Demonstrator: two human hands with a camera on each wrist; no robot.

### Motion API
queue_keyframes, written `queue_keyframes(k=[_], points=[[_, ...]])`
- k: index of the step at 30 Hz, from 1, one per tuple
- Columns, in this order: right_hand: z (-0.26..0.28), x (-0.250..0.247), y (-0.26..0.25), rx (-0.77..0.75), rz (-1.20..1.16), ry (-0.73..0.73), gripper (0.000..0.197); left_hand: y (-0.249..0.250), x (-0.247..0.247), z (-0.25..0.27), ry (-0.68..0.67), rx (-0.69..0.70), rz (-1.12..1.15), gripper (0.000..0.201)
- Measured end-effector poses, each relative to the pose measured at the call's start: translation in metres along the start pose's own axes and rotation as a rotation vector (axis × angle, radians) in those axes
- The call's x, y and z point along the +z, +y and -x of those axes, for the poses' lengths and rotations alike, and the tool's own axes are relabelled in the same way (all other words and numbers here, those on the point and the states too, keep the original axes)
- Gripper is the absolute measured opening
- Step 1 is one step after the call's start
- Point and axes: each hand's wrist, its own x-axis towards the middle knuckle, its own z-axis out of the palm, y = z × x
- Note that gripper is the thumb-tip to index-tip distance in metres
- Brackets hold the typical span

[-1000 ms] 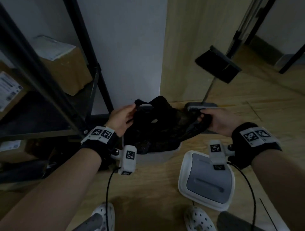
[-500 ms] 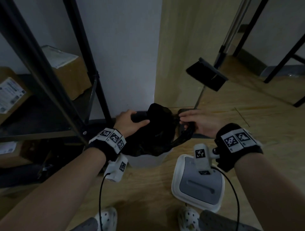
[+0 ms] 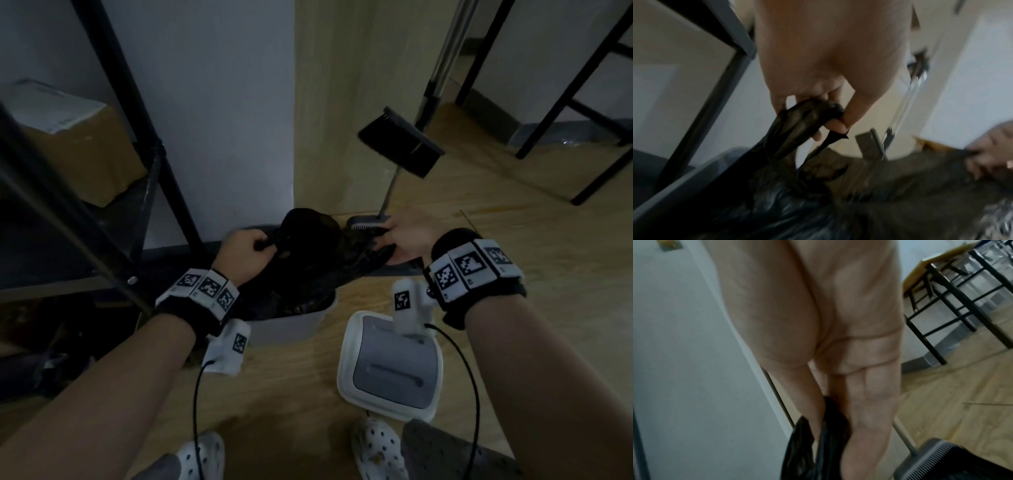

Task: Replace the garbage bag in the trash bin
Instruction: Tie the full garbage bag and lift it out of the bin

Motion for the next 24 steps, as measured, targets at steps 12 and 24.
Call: queue_keyframes(k=[12,24], points=[[0.010,0.011,-0.044,-0.357,0.001,0.101,0.015,0.014,-0.031,0.010,0.256,0.026,0.435,0.010],[-0.006,0.061,-0.062,-0.640,0.101,0.081,0.009,0.026,-0.039,0.011,-0.113,-0.039,1.008,0.028]])
